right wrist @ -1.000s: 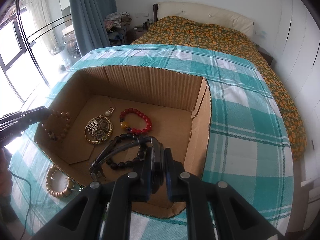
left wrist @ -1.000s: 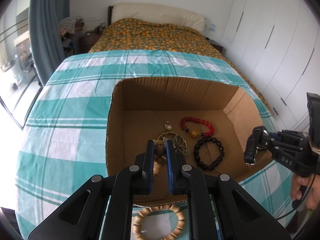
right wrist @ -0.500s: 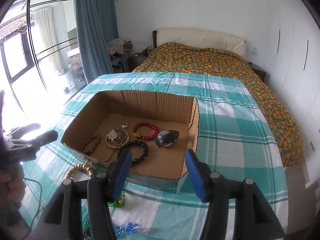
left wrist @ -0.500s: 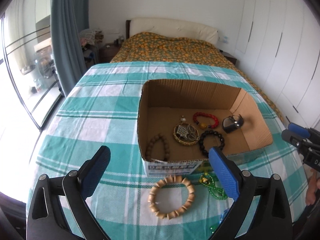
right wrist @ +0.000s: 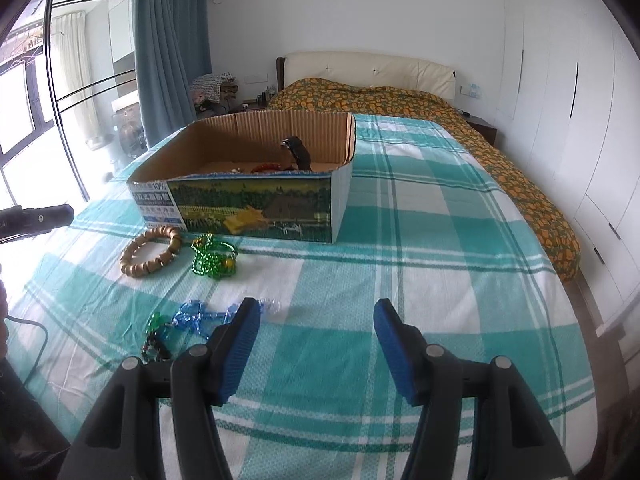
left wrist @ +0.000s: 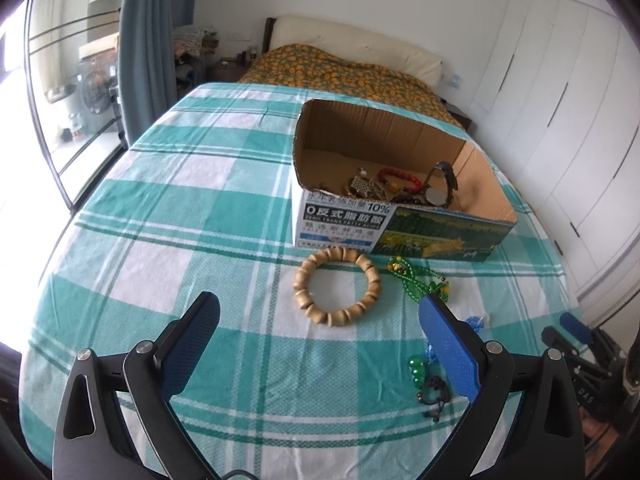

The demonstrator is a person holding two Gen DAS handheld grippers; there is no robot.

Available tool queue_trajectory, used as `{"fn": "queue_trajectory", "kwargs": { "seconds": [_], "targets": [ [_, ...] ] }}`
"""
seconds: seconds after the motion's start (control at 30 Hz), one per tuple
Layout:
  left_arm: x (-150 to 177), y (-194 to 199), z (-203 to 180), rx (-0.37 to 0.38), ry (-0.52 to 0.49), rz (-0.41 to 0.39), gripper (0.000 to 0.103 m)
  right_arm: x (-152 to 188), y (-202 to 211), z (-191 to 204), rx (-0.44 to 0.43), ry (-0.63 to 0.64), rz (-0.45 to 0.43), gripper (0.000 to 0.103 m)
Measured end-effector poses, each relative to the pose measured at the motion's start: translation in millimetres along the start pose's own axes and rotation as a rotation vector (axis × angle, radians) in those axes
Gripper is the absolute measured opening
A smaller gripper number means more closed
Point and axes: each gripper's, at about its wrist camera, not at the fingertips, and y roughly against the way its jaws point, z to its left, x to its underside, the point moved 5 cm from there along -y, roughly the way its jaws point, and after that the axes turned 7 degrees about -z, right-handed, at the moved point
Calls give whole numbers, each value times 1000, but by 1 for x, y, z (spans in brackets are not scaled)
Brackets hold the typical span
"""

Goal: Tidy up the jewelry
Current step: 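Withdraw both tools from the box and move toward the remaining jewelry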

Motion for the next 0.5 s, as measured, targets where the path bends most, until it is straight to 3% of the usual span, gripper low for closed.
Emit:
{"fn": "queue_trajectory", "kwargs": {
  "seconds": [0.5],
  "targets": [
    [79,-29,-5,-90,-98,76,100,61,8,-5,34,-56,9,60]
  ]
}}
